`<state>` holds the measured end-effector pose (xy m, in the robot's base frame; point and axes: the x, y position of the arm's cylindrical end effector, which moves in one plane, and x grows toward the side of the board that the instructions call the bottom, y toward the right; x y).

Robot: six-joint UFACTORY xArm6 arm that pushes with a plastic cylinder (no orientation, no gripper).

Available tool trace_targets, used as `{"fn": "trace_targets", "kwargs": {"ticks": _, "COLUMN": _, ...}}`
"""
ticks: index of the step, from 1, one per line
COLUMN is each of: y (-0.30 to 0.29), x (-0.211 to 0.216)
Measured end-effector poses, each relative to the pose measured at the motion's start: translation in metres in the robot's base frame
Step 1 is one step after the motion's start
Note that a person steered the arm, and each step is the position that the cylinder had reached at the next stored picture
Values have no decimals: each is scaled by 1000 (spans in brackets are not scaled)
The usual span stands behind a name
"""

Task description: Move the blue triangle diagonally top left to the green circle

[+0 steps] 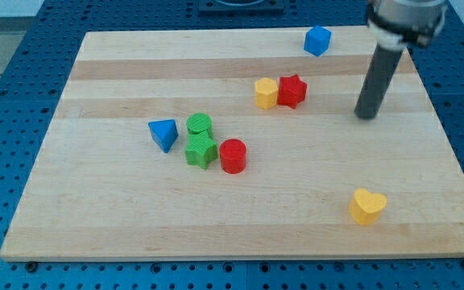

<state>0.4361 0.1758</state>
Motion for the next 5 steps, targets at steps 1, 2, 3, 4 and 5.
{"fn": "trace_targets", "kwargs": {"ticks": 1, "y": -40, "x": 43}}
{"fn": "trace_targets", "kwargs": {"ticks": 2, "y": -57, "x": 45}}
{"fn": "trace_targets", "kwargs": {"ticks": 3, "y": -59, "x": 49}}
{"fn": "trace_targets", "kwargs": {"ticks": 4, "y": -60, "x": 101}}
{"fn": "trace_targets", "kwargs": {"ticks": 5, "y": -117, "x": 138}}
